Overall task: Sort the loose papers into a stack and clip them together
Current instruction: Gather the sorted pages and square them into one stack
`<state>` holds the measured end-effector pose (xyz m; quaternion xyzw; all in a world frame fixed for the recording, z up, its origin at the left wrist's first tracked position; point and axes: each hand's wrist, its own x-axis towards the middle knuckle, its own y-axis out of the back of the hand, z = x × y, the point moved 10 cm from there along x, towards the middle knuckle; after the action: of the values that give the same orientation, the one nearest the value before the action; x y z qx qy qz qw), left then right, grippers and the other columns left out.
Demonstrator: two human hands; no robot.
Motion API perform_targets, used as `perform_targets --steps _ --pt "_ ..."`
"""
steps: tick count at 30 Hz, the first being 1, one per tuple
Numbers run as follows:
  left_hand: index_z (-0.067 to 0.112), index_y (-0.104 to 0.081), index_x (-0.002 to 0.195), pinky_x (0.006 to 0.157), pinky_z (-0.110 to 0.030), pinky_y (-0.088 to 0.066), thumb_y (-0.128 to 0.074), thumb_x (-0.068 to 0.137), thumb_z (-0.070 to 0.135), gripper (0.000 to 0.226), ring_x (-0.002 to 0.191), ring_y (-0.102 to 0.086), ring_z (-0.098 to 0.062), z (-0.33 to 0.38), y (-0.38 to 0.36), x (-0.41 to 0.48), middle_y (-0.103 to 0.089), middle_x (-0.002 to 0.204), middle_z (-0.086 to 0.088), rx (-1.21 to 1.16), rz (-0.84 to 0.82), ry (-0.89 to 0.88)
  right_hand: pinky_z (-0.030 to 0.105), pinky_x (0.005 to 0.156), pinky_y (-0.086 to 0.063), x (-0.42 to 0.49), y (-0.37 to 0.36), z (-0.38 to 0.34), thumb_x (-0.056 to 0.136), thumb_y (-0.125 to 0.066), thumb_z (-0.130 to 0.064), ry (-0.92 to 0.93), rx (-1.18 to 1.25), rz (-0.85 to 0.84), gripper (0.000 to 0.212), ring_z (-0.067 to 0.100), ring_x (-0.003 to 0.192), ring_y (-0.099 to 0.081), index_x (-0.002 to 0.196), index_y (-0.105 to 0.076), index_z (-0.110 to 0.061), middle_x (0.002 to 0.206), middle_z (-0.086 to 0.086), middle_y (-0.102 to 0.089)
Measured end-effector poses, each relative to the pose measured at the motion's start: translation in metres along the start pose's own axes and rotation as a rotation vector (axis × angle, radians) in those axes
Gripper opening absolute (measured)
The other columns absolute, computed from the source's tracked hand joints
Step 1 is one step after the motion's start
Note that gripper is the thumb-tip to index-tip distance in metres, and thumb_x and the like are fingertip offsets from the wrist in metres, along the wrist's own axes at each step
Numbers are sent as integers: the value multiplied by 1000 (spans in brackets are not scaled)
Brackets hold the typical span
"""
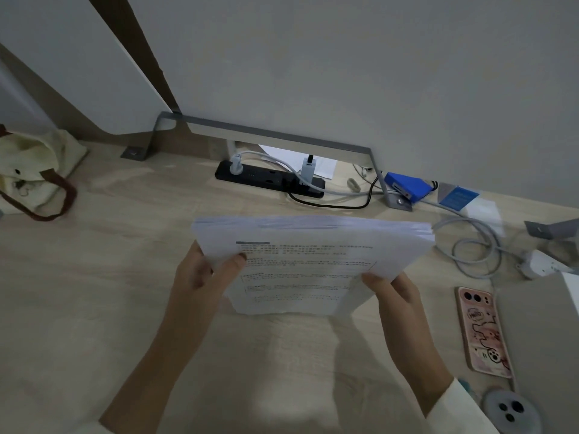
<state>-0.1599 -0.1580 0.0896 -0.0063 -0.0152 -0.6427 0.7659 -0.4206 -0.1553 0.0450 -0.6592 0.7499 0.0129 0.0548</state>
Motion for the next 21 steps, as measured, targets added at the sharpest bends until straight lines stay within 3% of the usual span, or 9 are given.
perform_targets --steps 2,5,7,9,11,13,16,19,21 --pt "22 -60 89 62 -3 -45 -55 81 -8 31 72 -63 13 -5 1 -3 -71 73 26 3 -18 18 20 74 -51 -2 1 4 86 -48 1 -8 -17 -16 24 6 87 -64 100 -66 -8 91 -3 -72" --pt "26 -61 92 63 -5 -47 -62 75 5 27 75 -65 10 -13 -3 -8 -72 80 24 8 -125 76 17 69 -52 -3 0 24 86 -49 3 -105 -39 0 25 3 80 -65 92 -68 -13 82 -8 -73" --pt "25 -60 93 66 -6 -47 -62 73 21 20 79 -64 6 16 -4 -5 -71 84 17 54 -191 -8 17 69 -52 -2 0 30 86 -50 3 -118 -50 9 24 5 80 -65 90 -68 -12 80 -8 -73" --pt "26 -56 99 75 -7 -46 -56 71 37 31 89 -62 3 63 -10 -3 -67 97 11 178 -257 -168 16 68 -51 -1 -2 29 85 -49 4 -112 -43 4 24 5 78 -64 88 -68 -11 79 -8 -72" --pt "32 -50 108 81 -7 -42 -53 72 52 41 100 -56 5 102 -26 -1 -63 104 17 461 -282 -341 15 66 -51 -2 -2 28 85 -49 5 -101 -37 3 26 3 76 -64 86 -68 -12 77 -9 -73" --pt "38 -42 120 85 -9 -35 -48 75 65 53 107 -45 7 117 -69 -3 -54 115 25 908 -368 -505 14 65 -51 -2 -2 28 85 -49 6 -103 -24 8 28 2 74 -64 85 -68 -13 76 -9 -73" --pt "30 -36 128 91 -26 -32 -42 85 58 51 112 -44 -8 82 -120 -1 -48 127 12 1250 -560 -514 15 66 -52 -4 -3 29 85 -48 6 -99 -14 -4 28 5 76 -65 87 -69 -12 79 -6 -74" --pt "21 -42 111 69 -28 -34 -35 96 36 22 81 -48 -13 67 -133 -2 -55 101 6 1333 -598 -598 18 66 -53 -7 -1 29 85 -50 4 -102 -22 -3 25 6 79 -66 91 -68 -12 84 -3 -73" --pt "22 -44 105 64 -26 -33 -32 98 31 16 75 -50 -13 68 -134 -6 -57 96 7 1317 -616 -654 16 68 -53 -7 0 29 86 -52 0 -114 -45 -25 22 4 82 -67 95 -67 -13 88 -3 -74"
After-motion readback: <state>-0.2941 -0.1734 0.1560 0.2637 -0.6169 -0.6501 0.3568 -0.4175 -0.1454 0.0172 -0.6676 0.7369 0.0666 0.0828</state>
